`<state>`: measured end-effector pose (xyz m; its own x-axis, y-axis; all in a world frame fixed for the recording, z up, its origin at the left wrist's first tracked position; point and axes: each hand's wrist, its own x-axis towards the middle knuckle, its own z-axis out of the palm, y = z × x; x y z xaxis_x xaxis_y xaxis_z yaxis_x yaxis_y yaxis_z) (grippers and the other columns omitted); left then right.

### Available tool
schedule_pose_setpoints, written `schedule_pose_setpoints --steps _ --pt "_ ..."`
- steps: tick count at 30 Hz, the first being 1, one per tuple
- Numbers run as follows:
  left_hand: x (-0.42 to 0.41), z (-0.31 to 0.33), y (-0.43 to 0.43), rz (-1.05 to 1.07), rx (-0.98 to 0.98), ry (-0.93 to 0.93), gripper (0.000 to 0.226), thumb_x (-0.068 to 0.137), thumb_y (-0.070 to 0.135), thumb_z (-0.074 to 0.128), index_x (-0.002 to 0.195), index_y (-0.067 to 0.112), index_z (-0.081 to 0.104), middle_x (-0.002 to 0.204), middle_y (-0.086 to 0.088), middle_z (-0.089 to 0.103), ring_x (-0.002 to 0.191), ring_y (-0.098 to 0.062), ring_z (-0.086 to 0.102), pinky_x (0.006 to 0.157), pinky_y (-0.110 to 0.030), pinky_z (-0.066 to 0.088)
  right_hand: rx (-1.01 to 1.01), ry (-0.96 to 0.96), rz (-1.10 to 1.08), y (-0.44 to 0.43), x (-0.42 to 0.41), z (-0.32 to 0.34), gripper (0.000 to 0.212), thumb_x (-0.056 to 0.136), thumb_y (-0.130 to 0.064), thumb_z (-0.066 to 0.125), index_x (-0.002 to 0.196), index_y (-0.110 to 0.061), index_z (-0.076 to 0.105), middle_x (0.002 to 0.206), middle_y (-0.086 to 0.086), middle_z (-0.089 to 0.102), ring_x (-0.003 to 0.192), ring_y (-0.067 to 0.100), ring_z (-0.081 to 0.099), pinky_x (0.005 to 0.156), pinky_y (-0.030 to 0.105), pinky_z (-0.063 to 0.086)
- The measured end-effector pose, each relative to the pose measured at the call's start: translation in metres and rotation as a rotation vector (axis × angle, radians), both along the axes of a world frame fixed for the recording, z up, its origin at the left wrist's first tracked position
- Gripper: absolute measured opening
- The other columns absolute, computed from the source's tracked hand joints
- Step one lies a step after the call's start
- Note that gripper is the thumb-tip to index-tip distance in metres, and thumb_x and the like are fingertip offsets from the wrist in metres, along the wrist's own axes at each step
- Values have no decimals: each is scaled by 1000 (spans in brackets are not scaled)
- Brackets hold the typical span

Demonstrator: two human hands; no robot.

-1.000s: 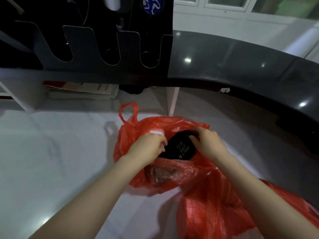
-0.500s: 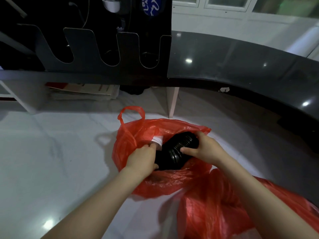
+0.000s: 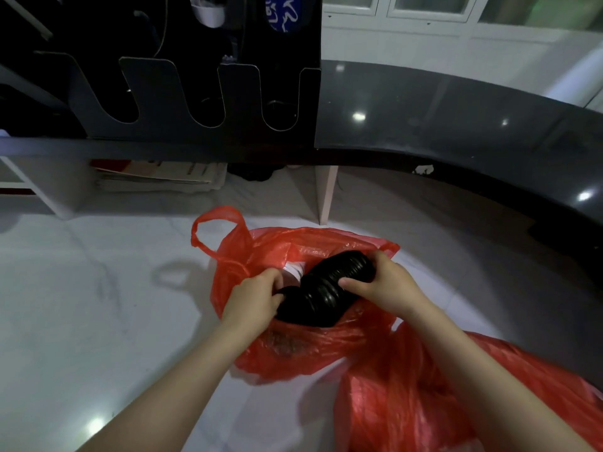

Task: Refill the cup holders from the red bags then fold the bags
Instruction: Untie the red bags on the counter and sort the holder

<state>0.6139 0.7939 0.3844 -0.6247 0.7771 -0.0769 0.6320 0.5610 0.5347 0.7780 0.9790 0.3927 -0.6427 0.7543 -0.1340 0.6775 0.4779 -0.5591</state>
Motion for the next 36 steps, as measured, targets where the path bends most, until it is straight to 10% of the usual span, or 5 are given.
schedule_pose_setpoints --steps 8,17,20,24,36 --pt "36 -7 18 326 316 -252 30 77 20 71 87 23 43 87 7 48 71 -9 53 67 -25 38 -52 -22 84 2 2 3 69 62 -71 69 114 -26 59 104 -7 67 100 18 61 84 35 50" --pt "47 -1 8 113 139 -323 44 96 44 42 67 18 63 65 4 63 67 -15 61 49 -17 32 -19 -81 19 -11 10 -1 70 59 -81 57 99 -24 50 83 -13 56 77 14 54 63 31 40" --pt "58 5 4 -44 157 -518 33 96 45 43 101 24 68 94 13 68 85 7 60 70 -8 41 -91 -51 -12 -11 14 -1 67 70 -77 56 107 -21 51 94 -9 58 86 15 56 69 31 41" --pt "62 11 4 -25 226 -594 38 99 23 46 137 25 49 129 9 57 120 -7 51 104 -25 38 -140 1 48 -15 14 6 49 81 -64 57 109 -25 57 99 -10 64 94 15 61 77 31 46" --pt "54 27 -1 -42 464 -798 51 94 4 51 136 35 47 125 15 61 114 5 55 90 -13 44 -50 101 21 -22 13 46 38 77 -61 65 77 -24 59 62 -10 62 60 3 59 52 25 38"
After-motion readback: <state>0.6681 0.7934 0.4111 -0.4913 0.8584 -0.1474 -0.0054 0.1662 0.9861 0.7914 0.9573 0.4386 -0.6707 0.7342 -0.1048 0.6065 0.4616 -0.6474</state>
